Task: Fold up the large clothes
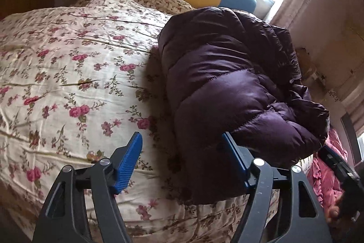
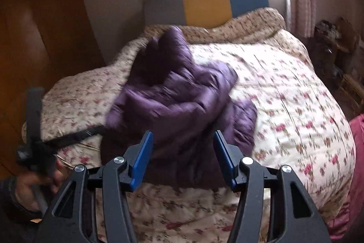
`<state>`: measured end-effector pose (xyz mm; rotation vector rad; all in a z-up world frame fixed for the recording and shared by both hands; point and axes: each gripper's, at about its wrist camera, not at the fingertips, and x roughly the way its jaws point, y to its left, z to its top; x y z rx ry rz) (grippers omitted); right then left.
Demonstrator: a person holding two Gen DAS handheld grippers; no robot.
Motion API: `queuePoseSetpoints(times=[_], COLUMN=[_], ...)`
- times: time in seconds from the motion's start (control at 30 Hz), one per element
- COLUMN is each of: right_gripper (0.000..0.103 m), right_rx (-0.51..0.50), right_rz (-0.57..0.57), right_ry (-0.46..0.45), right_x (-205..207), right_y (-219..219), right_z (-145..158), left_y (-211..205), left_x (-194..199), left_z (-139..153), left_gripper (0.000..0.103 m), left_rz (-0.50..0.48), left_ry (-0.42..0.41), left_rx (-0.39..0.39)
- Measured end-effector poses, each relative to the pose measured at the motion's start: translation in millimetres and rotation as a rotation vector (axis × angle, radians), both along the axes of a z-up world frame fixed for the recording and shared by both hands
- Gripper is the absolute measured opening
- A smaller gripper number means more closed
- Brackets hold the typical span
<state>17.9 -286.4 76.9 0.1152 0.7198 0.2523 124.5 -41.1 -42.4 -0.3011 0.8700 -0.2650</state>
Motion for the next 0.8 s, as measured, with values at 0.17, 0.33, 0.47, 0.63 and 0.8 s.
queuePoseSetpoints(times=[0.17, 0.33, 0.47, 0.63, 0.8], right_gripper=[0.057, 0.057, 0.030, 0.015, 0.013], right_rx=[-0.005, -0.066, -0.118, -0.111, -0.105], right_rz=[0.071, 0.115, 0.120, 0.092, 0.053], right_ry=[-0.042, 0.000, 0.078, 0.148, 0.200], right_x=[5.8, 25.4, 39.3, 45.1, 50.6], right_y=[21.6, 38.6, 42.0, 29.7, 15.5], right_z=[16.9, 3.3, -20.8, -47.8, -74.6], left_y=[-14.8, -30.5, -41.6, -56.3, -68.2], left_x=[-7.9, -12.4, -13.2, -14.8, -15.1], left_z=[0.8, 0.9, 0.6, -2.6, -5.4], left_gripper=[0.066, 0.066, 0.066, 0.066, 0.066], left_rz=[0.002, -0.027, -0.052, -0.086, -0.108], left_ry=[-0.002, -0.007, -0.005, 0.001, -0.010], left_rx=[0.021, 0.036, 0.037, 0.031, 0.043])
